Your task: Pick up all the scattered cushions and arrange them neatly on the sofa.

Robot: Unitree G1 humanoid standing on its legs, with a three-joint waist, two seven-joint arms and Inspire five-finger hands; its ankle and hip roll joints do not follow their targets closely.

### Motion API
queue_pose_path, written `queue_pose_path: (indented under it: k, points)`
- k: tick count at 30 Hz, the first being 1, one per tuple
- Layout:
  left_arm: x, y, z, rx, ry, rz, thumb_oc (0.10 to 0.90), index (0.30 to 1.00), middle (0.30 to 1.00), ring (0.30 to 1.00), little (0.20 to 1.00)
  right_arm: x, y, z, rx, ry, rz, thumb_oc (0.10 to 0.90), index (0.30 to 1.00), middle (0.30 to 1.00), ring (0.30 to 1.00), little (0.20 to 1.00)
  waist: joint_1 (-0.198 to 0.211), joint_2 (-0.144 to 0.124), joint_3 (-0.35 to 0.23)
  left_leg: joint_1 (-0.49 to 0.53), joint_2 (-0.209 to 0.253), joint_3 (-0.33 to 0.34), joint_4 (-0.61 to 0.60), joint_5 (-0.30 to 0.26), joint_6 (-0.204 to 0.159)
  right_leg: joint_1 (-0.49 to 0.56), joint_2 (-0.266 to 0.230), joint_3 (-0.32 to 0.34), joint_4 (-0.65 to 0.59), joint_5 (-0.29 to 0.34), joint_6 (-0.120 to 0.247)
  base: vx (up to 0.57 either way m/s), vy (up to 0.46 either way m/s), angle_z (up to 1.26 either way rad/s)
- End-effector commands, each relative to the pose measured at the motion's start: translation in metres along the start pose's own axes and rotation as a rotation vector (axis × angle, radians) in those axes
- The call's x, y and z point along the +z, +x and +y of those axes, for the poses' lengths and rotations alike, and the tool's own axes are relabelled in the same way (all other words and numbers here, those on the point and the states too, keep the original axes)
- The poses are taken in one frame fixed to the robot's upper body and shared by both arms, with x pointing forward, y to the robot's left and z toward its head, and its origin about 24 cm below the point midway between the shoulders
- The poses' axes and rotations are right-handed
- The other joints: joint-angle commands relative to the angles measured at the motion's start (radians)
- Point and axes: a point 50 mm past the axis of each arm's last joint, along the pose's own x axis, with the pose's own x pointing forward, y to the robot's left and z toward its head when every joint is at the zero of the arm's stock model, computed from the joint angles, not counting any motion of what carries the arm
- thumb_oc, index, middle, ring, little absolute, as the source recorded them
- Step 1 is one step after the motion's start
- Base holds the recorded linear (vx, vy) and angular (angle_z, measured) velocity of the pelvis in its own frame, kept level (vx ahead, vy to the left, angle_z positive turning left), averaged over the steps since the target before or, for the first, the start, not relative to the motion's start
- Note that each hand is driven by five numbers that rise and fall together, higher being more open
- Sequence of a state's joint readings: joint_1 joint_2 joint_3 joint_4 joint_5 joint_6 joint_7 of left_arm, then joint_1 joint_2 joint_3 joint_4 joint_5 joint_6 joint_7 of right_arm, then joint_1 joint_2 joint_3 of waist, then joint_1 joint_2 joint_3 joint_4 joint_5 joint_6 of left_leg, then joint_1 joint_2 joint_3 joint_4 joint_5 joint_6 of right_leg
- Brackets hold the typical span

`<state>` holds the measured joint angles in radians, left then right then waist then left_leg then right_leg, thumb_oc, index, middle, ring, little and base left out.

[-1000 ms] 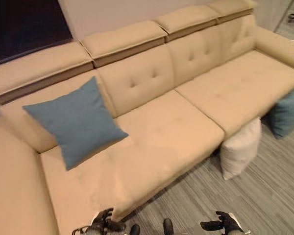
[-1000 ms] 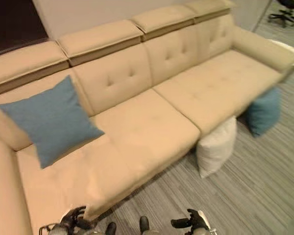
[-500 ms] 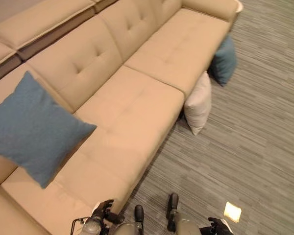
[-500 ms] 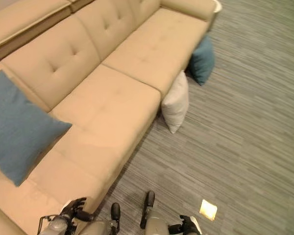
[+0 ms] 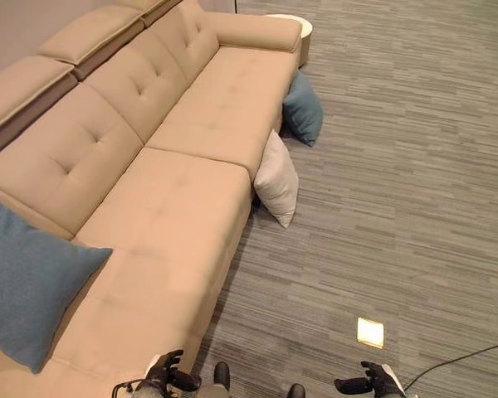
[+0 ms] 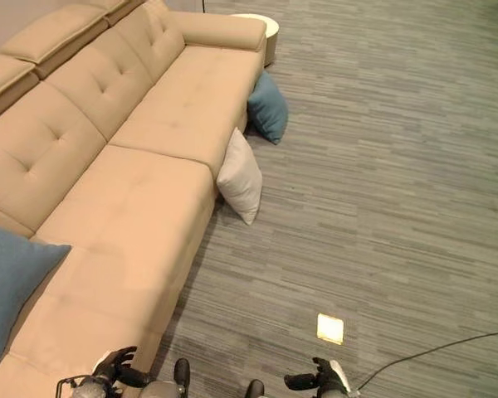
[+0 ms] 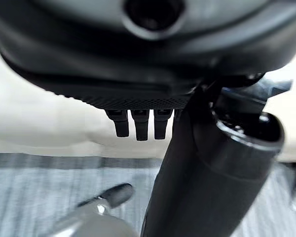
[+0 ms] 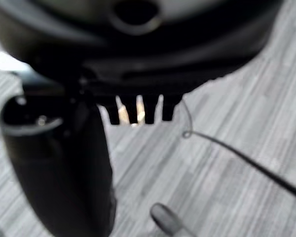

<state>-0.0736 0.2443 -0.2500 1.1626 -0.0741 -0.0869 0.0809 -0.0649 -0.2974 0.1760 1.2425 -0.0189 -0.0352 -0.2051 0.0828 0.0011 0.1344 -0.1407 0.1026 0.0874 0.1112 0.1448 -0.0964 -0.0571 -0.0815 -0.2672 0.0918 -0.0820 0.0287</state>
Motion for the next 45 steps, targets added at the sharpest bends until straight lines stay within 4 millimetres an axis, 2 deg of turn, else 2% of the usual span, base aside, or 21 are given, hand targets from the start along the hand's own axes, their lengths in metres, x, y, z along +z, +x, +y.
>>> queue_pose_path:
  k: [1, 7, 8, 9, 13, 16, 17, 19, 21, 23, 27, 29, 33, 35, 37, 38, 39, 40, 41, 43, 45]
  points:
    - [0.027, 0.004, -0.003, 0.006, -0.002, -0.094, 0.8, 0.9, 0.9, 0.9, 0.9, 0.01, 0.004, -0.028, -0.119, 0.037, -0.037, 0.8, 0.9, 0.9, 0.9, 0.9, 0.004, -0.04, 0.058, -0.035, -0.125, -0.121, 0.15, -0.23, 0.068, 0.021, 0.013, 0.06, -0.058, 0.042, 0.044, 0.13, -0.132, -0.11]
    - [0.033, 0.005, -0.009, -0.018, 0.032, -0.112, 0.8, 0.9, 0.9, 0.9, 0.9, -0.002, 0.002, -0.027, -0.133, 0.054, 0.002, 0.8, 0.9, 0.9, 0.9, 0.9, 0.017, -0.047, 0.051, -0.143, -0.218, -0.183, 0.111, -0.177, 0.072, 0.057, 0.058, 0.12, -0.07, 0.018, 0.04, 0.17, -0.047, -0.4]
    - [0.033, 0.005, -0.009, -0.018, 0.032, -0.112, 0.8, 0.9, 0.9, 0.9, 0.9, -0.002, 0.002, -0.027, -0.133, 0.054, 0.002, 0.8, 0.9, 0.9, 0.9, 0.9, 0.017, -0.047, 0.051, -0.143, -0.218, -0.183, 0.111, -0.177, 0.072, 0.058, 0.058, 0.12, -0.07, 0.018, 0.04, 0.19, -0.008, -0.51]
    - [0.036, 0.005, -0.01, -0.026, 0.041, -0.121, 0.8, 0.9, 0.9, 0.9, 0.9, -0.006, 0.002, -0.024, -0.129, 0.061, 0.017, 0.8, 0.9, 0.9, 0.9, 0.9, 0.035, -0.044, 0.052, -0.19, -0.232, -0.173, 0.1, -0.133, 0.063, 0.085, 0.081, 0.153, -0.071, 0.001, 0.036, 0.18, 0.008, -0.57]
    - [0.026, 0.004, -0.007, -0.017, 0.031, -0.091, 0.8, 0.9, 0.9, 0.9, 0.9, -0.012, 0.0, -0.017, -0.101, 0.031, 0.035, 0.8, 0.9, 0.9, 0.9, 0.9, 0.053, -0.049, 0.027, -0.145, -0.233, -0.18, 0.074, -0.15, 0.087, 0.11, 0.089, 0.188, -0.053, -0.031, 0.035, 0.24, 0.05, -0.68]
    - [0.014, 0.002, -0.005, -0.003, 0.01, -0.059, 0.8, 0.9, 0.9, 0.9, 0.9, -0.009, 0.0, -0.013, -0.08, 0.017, 0.029, 0.8, 0.9, 0.9, 0.9, 0.9, 0.073, -0.05, 0.007, -0.095, -0.229, -0.164, 0.06, -0.175, 0.11, 0.097, 0.057, 0.18, 0.042, -0.029, 0.074, 0.22, 0.1, -0.93]
    - [0.012, 0.001, -0.001, 0.003, 0.006, -0.055, 0.8, 0.9, 0.9, 0.9, 0.9, -0.001, 0.001, -0.013, -0.066, 0.009, 0.002, 0.8, 0.9, 0.9, 0.9, 0.9, 0.074, -0.045, 0.009, -0.059, -0.218, -0.149, 0.058, -0.194, 0.131, 0.031, 0.034, 0.18, 0.188, 0.016, 0.116, 0.17, 0.088, -0.91]
    - [0.013, 0.002, 0.003, 0.014, 0.004, -0.06, 0.8, 0.9, 0.9, 0.9, 0.9, 0.013, 0.003, -0.014, -0.063, 0.007, -0.041, 0.8, 0.9, 0.9, 0.9, 0.9, 0.056, -0.029, 0.025, -0.033, -0.207, -0.139, 0.067, -0.214, 0.153, -0.049, 0.009, 0.162, 0.336, 0.088, 0.161, 0.18, 0.093, -0.53]
    - [0.011, 0.001, 0.005, 0.024, 0.006, -0.053, 0.8, 0.9, 0.9, 0.9, 0.9, 0.018, 0.003, -0.011, -0.054, -0.001, -0.06, 0.8, 0.9, 0.9, 0.9, 0.9, 0.052, -0.012, 0.03, -0.001, -0.199, -0.135, 0.066, -0.235, 0.163, -0.1, -0.031, 0.115, 0.406, 0.099, 0.163, 0.18, 0.053, -0.06]
    - [0.01, 0.001, 0.007, 0.036, -0.006, -0.052, 0.8, 0.9, 0.9, 0.9, 0.9, 0.021, 0.004, -0.011, -0.049, -0.018, -0.073, 0.8, 0.9, 0.9, 0.9, 0.9, 0.056, 0.001, 0.03, 0.038, -0.187, -0.133, 0.055, -0.261, 0.162, -0.118, -0.099, 0.033, 0.358, 0.075, 0.134, 0.24, -0.02, 0.13]
    - [0.008, 0.001, 0.009, 0.039, -0.018, -0.043, 0.8, 0.9, 0.9, 0.9, 0.9, 0.023, 0.004, -0.012, -0.048, -0.031, -0.079, 0.8, 0.9, 0.9, 0.9, 0.9, 0.047, 0.003, 0.038, 0.101, -0.178, -0.138, 0.028, -0.287, 0.153, -0.161, -0.123, -0.013, 0.249, 0.081, 0.113, 0.23, -0.102, -0.09]
    - [0.007, 0.001, 0.008, 0.04, -0.022, -0.041, 0.8, 0.9, 0.9, 0.9, 0.9, 0.019, 0.004, -0.014, -0.049, -0.044, -0.06, 0.8, 0.9, 0.9, 0.9, 0.9, 0.023, -0.003, 0.045, 0.173, -0.171, -0.157, -0.009, -0.317, 0.126, -0.226, -0.153, -0.024, 0.063, 0.169, 0.143, 0.39, -0.252, -0.18]
    - [0.005, 0.001, 0.005, 0.031, 0.0, -0.031, 0.8, 0.9, 0.9, 0.9, 0.9, 0.011, 0.003, -0.013, -0.043, -0.043, -0.037, 0.8, 0.9, 0.9, 0.9, 0.9, 0.012, -0.024, 0.017, 0.208, -0.158, -0.19, 0.009, -0.353, 0.099, -0.164, -0.112, 0.022, -0.029, 0.189, 0.13, 0.34, -0.267, 0.3]
    - [0.008, 0.001, 0.001, 0.03, -0.031, -0.038, 0.8, 0.9, 0.9, 0.9, 0.9, 0.013, 0.003, -0.011, -0.044, -0.007, -0.045, 0.8, 0.9, 0.9, 0.9, 0.9, 0.014, -0.024, 0.003, 0.164, -0.108, -0.198, 0.136, -0.257, 0.049, -0.101, -0.073, -0.003, -0.065, 0.18, 0.096, 0.34, -0.415, 0.55]
    - [0.013, 0.002, 0.0, 0.02, -0.027, -0.054, 0.8, 0.9, 0.9, 0.9, 0.9, 0.018, 0.004, -0.011, -0.05, 0.013, -0.062, 0.8, 0.9, 0.9, 0.9, 0.9, 0.015, -0.033, 0.01, 0.087, -0.085, -0.188, 0.283, -0.179, 0.03, -0.056, -0.056, -0.01, -0.095, 0.157, 0.068, 0.14, -0.248, 0.12]
    - [0.013, 0.002, 0.0, 0.02, -0.027, -0.054, 0.8, 0.9, 0.9, 0.9, 0.9, 0.019, 0.004, -0.011, -0.05, 0.013, -0.063, 0.8, 0.9, 0.9, 0.9, 0.9, 0.014, -0.032, 0.009, 0.083, -0.084, -0.19, 0.288, -0.181, 0.029, -0.057, -0.055, -0.011, -0.095, 0.158, 0.067, 0.14, -0.233, -0.07]
    - [0.02, 0.003, -0.002, 0.006, -0.028, -0.073, 0.8, 0.9, 0.9, 0.9, 0.9, 0.021, 0.004, -0.015, -0.062, 0.021, -0.068, 0.8, 0.9, 0.9, 0.9, 0.9, 0.022, -0.038, 0.027, 0.016, -0.068, -0.168, 0.404, -0.129, 0.03, -0.014, -0.039, -0.019, -0.113, 0.138, 0.041, 0.17, -0.236, 0.0]
    - [0.022, 0.004, -0.002, 0.005, -0.026, -0.08, 0.8, 0.9, 0.9, 0.9, 0.9, 0.019, 0.004, -0.016, -0.067, 0.022, -0.059, 0.8, 0.9, 0.9, 0.9, 0.9, 0.026, -0.043, 0.034, -0.006, -0.06, -0.155, 0.447, -0.118, 0.031, 0.006, -0.032, -0.022, -0.119, 0.126, 0.031, 0.3, -0.332, -0.05]
    - [0.026, 0.004, -0.003, -0.001, -0.027, -0.092, 0.8, 0.9, 0.9, 0.9, 0.9, 0.018, 0.005, -0.018, -0.07, 0.018, -0.05, 0.8, 0.9, 0.9, 0.9, 0.9, 0.032, -0.047, 0.042, -0.059, -0.06, -0.128, 0.465, -0.139, 0.038, 0.029, -0.027, -0.022, -0.127, 0.107, 0.028, 0.37, -0.212, 0.07]
    - [0.027, 0.004, -0.01, -0.019, -0.018, -0.095, 0.8, 0.9, 0.9, 0.9, 0.9, 0.016, 0.004, -0.018, -0.076, -0.004, -0.052, 0.8, 0.9, 0.9, 0.9, 0.9, 0.051, -0.042, 0.045, -0.128, -0.125, -0.095, 0.315, -0.2, 0.053, 0.073, -0.002, -0.01, -0.142, 0.074, 0.043, 0.51, -0.143, -0.12]
    - [0.021, 0.003, -0.009, -0.02, 0.001, -0.076, 0.8, 0.9, 0.9, 0.9, 0.9, 0.009, 0.003, -0.017, -0.075, -0.016, -0.035, 0.8, 0.9, 0.9, 0.9, 0.9, 0.074, -0.029, 0.036, -0.162, -0.144, -0.032, 0.109, -0.112, 0.059, 0.136, 0.049, 0.001, -0.165, 0.033, 0.045, 0.54, -0.053, -0.47]
